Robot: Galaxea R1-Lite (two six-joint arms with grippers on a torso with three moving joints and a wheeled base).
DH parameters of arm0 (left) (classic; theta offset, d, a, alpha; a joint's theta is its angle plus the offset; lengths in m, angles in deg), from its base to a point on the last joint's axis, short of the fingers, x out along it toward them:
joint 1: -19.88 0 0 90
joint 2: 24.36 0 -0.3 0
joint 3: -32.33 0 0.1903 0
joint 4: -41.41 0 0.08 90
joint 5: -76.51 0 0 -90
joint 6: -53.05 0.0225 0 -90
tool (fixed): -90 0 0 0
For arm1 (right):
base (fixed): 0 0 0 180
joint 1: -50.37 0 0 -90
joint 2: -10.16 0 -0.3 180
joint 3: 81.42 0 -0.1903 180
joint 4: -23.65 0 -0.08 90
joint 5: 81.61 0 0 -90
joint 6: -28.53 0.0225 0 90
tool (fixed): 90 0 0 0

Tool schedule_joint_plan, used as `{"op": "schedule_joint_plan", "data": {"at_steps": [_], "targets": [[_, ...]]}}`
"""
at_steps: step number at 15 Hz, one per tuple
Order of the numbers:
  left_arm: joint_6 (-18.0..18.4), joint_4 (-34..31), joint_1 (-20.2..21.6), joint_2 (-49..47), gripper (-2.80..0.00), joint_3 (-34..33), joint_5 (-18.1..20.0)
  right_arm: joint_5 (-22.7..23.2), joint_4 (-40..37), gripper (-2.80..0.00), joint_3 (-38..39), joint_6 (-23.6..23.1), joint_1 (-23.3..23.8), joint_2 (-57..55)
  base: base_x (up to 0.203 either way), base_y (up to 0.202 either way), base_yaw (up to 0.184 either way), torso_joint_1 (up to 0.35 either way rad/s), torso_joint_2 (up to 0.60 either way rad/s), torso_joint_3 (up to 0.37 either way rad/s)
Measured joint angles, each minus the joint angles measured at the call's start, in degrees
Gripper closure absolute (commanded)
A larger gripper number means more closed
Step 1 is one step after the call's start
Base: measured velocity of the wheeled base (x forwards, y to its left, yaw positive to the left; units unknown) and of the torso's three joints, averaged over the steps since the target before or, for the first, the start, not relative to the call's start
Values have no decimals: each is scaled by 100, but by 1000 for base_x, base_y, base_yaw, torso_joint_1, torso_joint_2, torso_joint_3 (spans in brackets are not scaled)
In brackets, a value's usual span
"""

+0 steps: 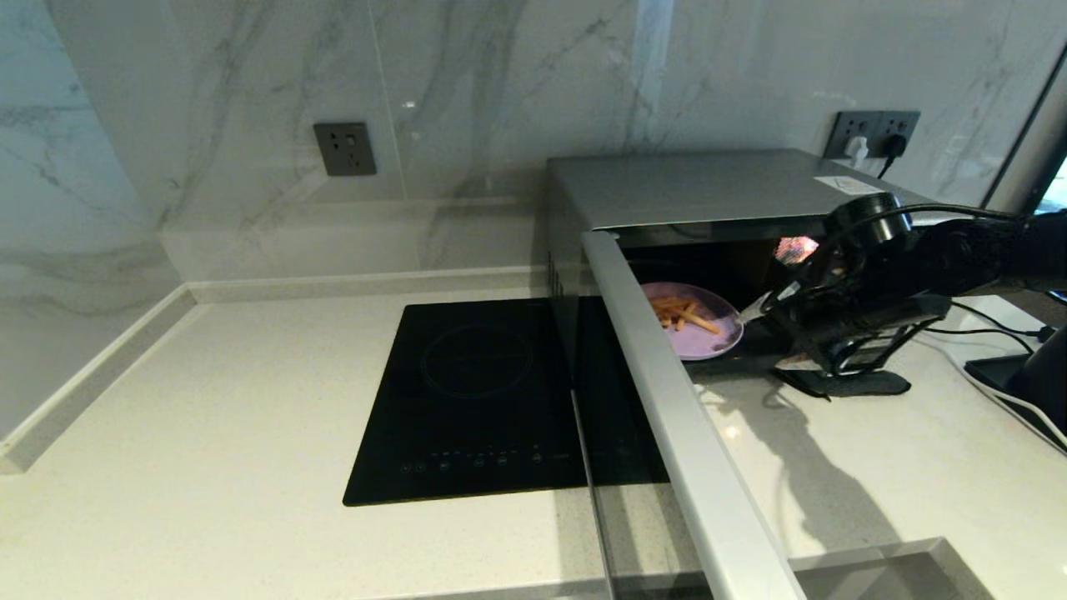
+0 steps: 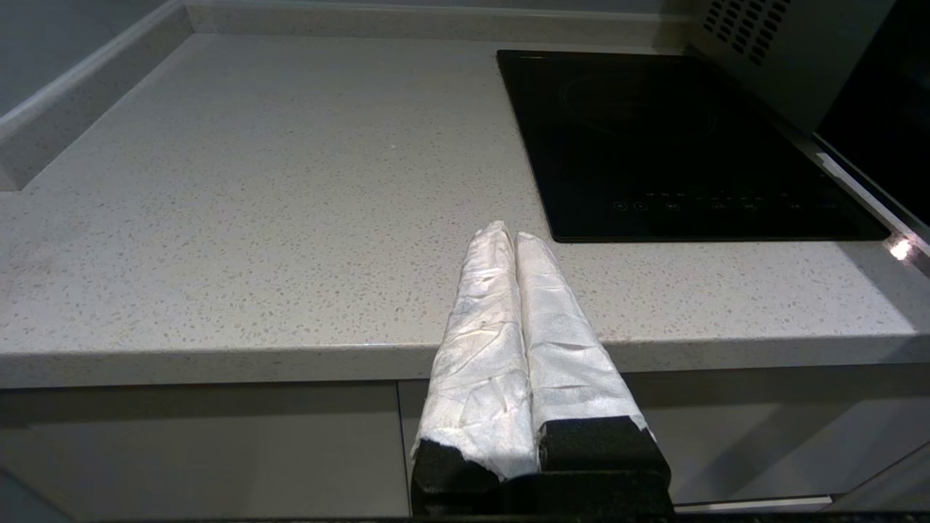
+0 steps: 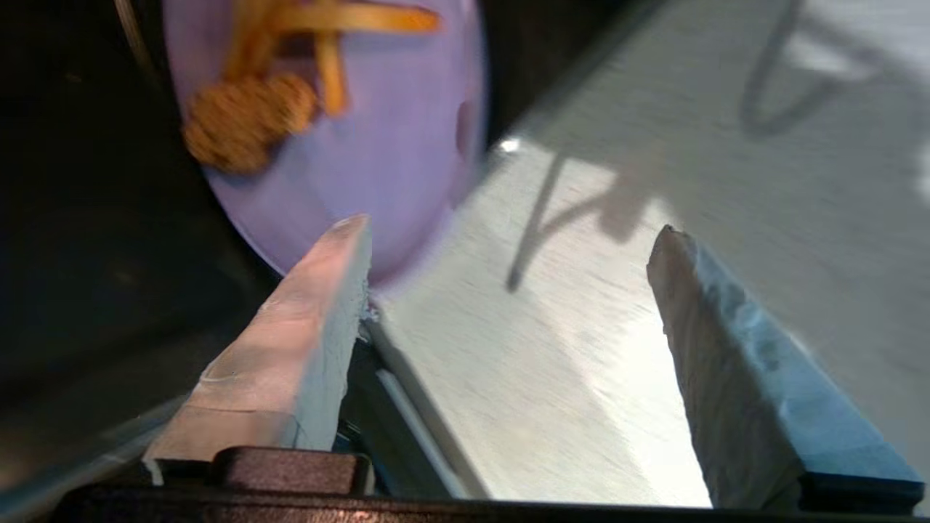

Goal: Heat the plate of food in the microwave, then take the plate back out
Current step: Close the microwave oven

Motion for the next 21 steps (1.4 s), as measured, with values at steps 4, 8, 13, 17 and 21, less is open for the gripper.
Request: {"op": "schedule_joint_plan", "data": {"at_steps": [4, 8, 13, 17, 21], "targets": [[0, 0, 0, 0, 0, 0, -2, -655, -22, -280, 1224, -584, 0, 1090, 0, 0, 0, 0, 0, 0], [-3, 0, 0, 0, 0, 0, 0, -1549, -92, 0, 2493, -1295, 117, 2492, 0, 0, 0, 0, 0, 0], [1, 0, 0, 0, 0, 0, 0, -2294, -977, 0, 2871, -1597, 245, 4040, 0, 0, 0, 0, 0, 0], [2, -2, 0, 0, 0, 0, 0, -2315, -1414, 0, 2421, -1707, -21, 4590, 0, 0, 0, 0, 0, 0], [-1, 0, 0, 0, 0, 0, 0, -2126, -1417, 0, 1496, -2115, -861, 4618, 0, 0, 0, 0, 0, 0]]}}
